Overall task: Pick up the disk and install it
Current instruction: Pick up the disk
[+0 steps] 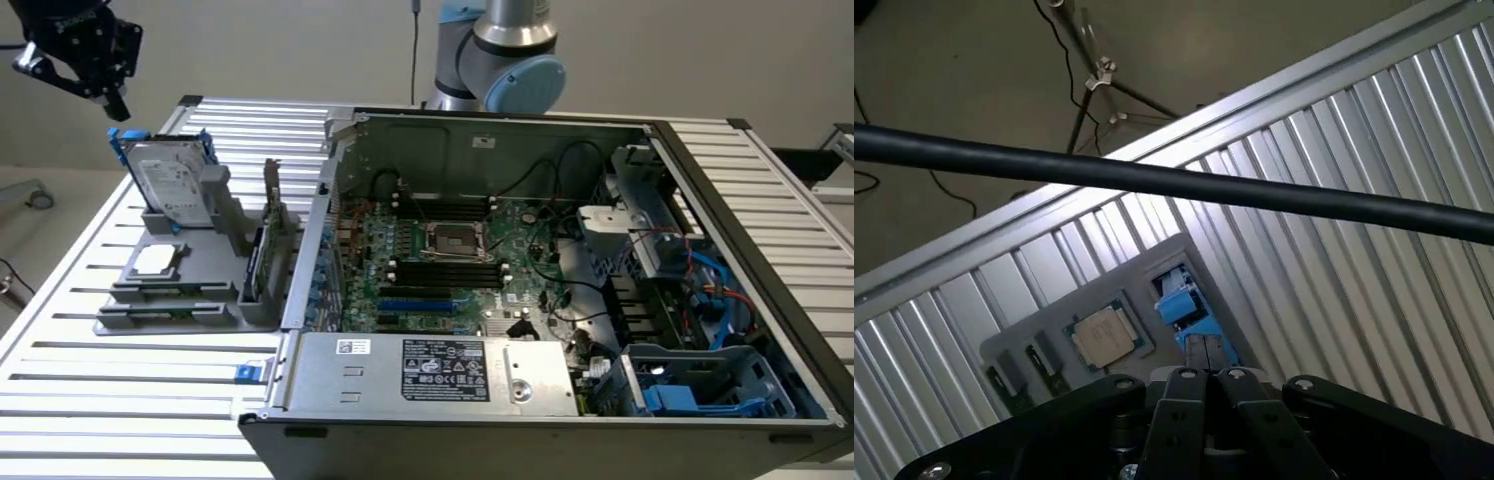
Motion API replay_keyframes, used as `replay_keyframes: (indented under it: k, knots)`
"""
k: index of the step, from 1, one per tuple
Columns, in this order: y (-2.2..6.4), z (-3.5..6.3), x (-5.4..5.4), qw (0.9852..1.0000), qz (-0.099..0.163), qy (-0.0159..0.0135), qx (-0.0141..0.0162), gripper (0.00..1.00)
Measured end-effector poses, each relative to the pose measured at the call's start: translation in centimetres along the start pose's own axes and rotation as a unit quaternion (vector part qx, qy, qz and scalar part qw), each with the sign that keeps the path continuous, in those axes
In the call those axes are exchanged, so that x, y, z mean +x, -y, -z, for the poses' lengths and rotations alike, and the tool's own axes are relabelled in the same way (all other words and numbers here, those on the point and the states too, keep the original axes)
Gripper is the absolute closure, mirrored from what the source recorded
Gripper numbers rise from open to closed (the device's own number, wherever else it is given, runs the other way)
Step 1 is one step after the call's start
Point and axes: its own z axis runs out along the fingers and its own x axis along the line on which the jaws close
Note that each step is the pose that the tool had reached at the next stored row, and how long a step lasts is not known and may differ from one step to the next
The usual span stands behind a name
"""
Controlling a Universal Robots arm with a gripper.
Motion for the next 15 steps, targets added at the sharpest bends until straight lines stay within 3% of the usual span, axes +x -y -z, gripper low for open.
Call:
replay_keyframes:
  k: [3,7,15]
  knots:
    - [0.00,0.00,0.00,0.9996,0.027,-0.0011,-0.0005,0.89]
    - [0.00,0.00,0.00,0.9980,0.063,-0.0025,-0.0010,0.89]
    - [0.00,-0.01,0.00,0.9920,0.126,-0.0040,0.0004,0.89]
